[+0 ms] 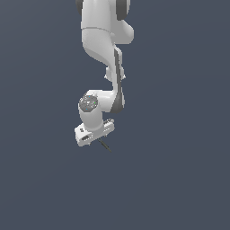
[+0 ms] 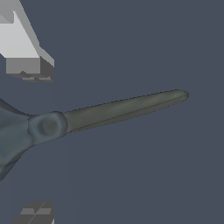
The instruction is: Pick up the object and move it to a goal position.
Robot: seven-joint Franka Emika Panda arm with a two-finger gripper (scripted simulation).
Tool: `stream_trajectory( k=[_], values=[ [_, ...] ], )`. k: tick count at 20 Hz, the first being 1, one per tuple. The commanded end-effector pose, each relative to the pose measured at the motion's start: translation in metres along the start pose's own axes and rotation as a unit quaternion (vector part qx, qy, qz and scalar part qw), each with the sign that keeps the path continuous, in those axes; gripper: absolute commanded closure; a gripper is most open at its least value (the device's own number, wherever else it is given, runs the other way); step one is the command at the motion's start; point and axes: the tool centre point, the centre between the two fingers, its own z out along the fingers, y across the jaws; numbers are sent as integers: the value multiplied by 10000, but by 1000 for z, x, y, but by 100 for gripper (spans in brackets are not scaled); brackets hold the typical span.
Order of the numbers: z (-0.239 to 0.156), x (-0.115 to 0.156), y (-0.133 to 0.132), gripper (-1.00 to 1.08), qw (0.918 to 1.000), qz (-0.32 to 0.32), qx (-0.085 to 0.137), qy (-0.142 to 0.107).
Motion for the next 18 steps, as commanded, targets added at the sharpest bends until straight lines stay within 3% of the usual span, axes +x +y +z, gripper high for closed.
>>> stream_trajectory(
  k=[1, 5, 6, 18],
  values=[
    [8, 0, 0, -92, 10000, -5, -3, 4],
    [12, 1, 1, -92, 10000, -5, -3, 4],
    [12, 1, 1, 108, 10000, -5, -3, 4],
    [9, 2, 1, 108, 10000, -11, -3, 5]
  ],
)
